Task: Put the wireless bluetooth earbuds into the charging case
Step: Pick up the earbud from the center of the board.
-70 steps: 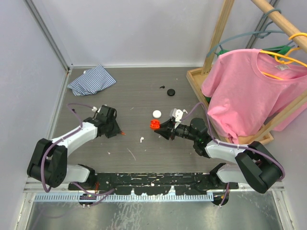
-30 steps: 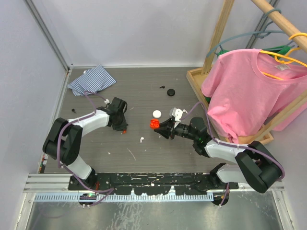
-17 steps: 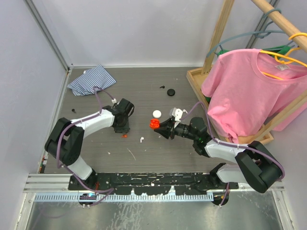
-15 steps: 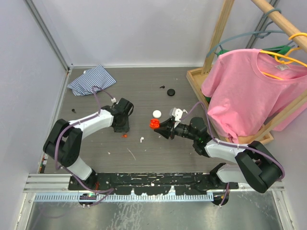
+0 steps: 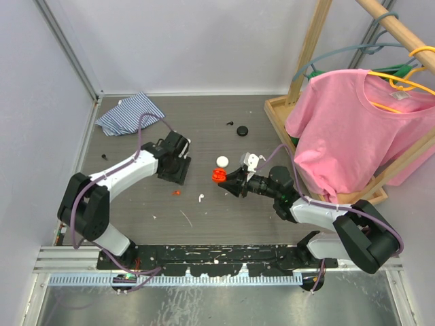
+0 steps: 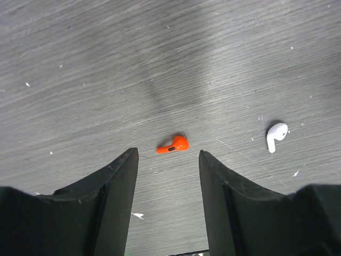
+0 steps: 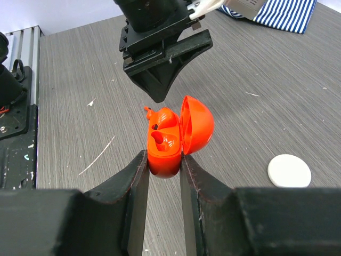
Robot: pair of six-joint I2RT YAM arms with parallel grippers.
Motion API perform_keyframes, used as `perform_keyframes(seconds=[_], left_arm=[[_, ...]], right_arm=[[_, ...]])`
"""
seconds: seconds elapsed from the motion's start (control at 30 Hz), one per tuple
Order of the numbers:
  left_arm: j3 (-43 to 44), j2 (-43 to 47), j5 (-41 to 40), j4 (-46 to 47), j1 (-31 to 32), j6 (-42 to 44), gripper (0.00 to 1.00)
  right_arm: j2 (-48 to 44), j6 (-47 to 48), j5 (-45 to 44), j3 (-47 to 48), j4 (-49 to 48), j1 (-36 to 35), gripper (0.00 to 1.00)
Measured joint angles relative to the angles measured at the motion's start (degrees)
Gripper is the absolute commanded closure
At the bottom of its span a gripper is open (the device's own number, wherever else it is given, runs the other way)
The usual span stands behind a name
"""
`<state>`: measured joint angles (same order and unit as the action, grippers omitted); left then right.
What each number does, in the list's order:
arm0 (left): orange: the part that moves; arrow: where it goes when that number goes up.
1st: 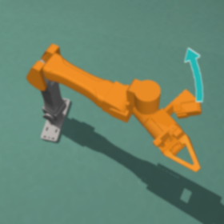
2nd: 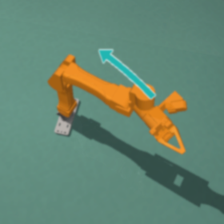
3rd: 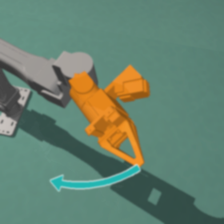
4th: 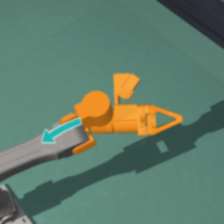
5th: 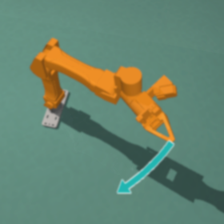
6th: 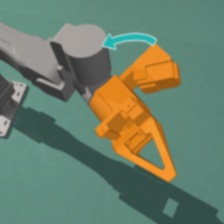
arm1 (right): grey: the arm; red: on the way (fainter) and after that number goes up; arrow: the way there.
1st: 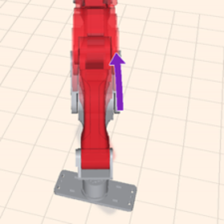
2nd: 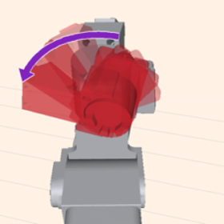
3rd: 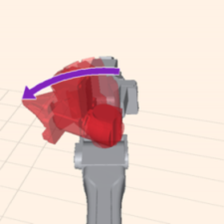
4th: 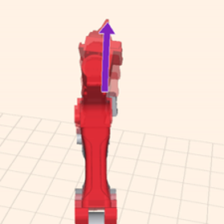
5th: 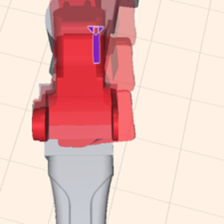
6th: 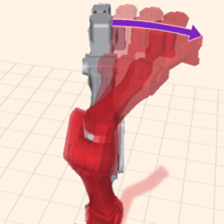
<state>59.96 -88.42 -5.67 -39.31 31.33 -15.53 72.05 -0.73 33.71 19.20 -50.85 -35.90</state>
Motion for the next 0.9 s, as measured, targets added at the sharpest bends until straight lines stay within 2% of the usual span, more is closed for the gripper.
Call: perform_keyframes(seconds=[0.13, 0.53, 0.9], left_arm=[[3.3, -2.4, 1.2, -2.6, 0.0, 5.8, 0.49], [3.3, -4.1, 7.6, -4.9, 1.3, 25.7, 0.48], [3.7, -10.9, 6.6, -6.0, 3.6, 31.7, 0.54]], right_arm=[[0.1, 0.0, 0.0, 0.0, 0.0, 0.0, 0.99], [0.4, 0.0, 0.0, 0.2, 0.4, 0.0, 0.99], [0.4, 0.0, 0.0, 0.2, 0.4, 0.0, 0.99]])
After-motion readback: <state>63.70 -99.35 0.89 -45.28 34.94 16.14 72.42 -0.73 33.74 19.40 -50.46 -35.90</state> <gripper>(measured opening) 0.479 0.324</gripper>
